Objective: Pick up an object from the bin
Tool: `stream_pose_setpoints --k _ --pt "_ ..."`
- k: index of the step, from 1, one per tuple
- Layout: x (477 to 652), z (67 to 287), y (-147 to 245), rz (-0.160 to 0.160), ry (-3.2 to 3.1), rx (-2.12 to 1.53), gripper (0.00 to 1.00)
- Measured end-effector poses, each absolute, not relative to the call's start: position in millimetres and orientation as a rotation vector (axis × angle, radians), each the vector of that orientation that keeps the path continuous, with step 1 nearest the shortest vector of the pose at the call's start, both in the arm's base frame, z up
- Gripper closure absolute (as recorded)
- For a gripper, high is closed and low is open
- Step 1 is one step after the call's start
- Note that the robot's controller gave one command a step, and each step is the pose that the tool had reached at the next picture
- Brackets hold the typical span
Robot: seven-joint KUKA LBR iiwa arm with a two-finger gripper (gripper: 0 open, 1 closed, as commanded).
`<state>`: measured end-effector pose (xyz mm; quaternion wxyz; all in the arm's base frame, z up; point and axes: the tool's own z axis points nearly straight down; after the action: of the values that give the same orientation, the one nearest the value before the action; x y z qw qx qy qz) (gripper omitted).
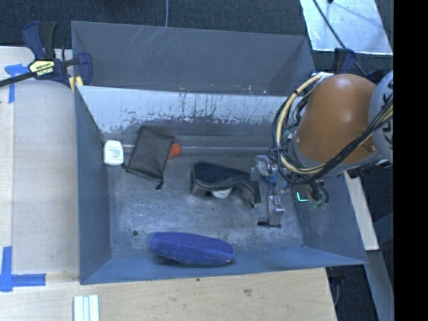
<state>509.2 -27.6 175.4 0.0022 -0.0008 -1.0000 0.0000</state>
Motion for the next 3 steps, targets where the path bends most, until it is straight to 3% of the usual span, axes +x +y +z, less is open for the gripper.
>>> stream_pose_setpoints --k 1,2,3 --pt "515.5 192.0 20.3 -0.002 -3.136 0.277 0.0" --pt "600.8 77.9 -3.5 0.001 -3.137 0.189 0.0" --pt "600.4 82.5 -4.6 0.005 -3.136 0.19 1.0"
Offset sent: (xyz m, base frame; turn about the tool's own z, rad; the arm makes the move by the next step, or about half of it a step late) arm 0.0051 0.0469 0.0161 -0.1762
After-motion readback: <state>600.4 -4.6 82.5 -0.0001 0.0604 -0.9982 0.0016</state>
